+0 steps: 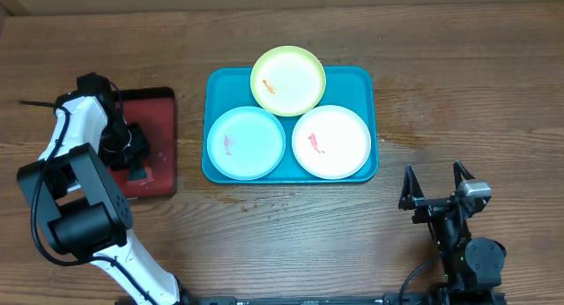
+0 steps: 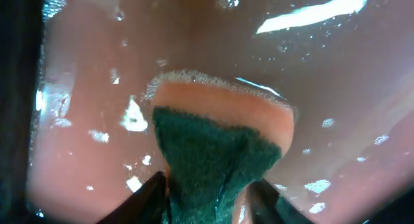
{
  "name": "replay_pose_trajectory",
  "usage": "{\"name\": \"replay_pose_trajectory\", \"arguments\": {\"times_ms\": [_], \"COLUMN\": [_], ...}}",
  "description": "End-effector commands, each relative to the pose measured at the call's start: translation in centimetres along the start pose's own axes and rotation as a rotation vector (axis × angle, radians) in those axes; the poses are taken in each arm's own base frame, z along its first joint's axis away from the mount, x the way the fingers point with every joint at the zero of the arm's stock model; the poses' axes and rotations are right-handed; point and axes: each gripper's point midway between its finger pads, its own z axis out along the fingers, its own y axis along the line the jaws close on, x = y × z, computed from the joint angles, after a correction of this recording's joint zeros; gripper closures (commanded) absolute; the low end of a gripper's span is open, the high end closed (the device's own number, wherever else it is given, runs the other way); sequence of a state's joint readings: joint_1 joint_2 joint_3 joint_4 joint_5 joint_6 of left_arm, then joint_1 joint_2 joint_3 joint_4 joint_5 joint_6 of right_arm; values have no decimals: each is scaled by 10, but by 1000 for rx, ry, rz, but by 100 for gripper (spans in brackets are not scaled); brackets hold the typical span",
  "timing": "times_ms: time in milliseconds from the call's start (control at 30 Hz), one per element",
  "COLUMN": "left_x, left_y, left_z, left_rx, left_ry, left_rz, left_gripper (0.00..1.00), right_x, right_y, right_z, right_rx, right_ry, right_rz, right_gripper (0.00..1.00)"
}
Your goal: Clean dirty plates on tray and stack at the side
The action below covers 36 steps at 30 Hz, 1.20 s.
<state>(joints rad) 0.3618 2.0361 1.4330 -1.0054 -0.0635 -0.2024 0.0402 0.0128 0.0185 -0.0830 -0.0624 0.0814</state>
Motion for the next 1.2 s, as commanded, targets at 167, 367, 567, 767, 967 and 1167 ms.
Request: {"name": "replay_pose_trajectory", "arguments": {"times_ms": [167, 367, 567, 767, 967, 1167], "left_x": [13, 11, -9, -38, -53, -45], "left_y": [0, 0, -2, -8, -20, -20], "left_z": [31, 29, -16, -101, -158, -120], "left_rx": [-22, -23, -11, 37, 124, 103], "left_ry": [97, 100, 82, -18, -122, -51], "left_rz": [24, 24, 23, 18, 18, 16], "left_gripper": [71, 96, 96, 96, 96, 96], "right_x": [2, 2, 2, 2, 2, 2], "right_y": [-1, -1, -1, -1, -1, -1], "right_z": [0, 0, 0, 0, 0, 0], "right_rx": [4, 4, 4, 4, 4, 4], "right_ry": [-3, -3, -3, -3, -3, -3], "right_rz": [-3, -3, -3, -3, -3, -3], "right_gripper": [0, 0, 0, 0, 0, 0]}}
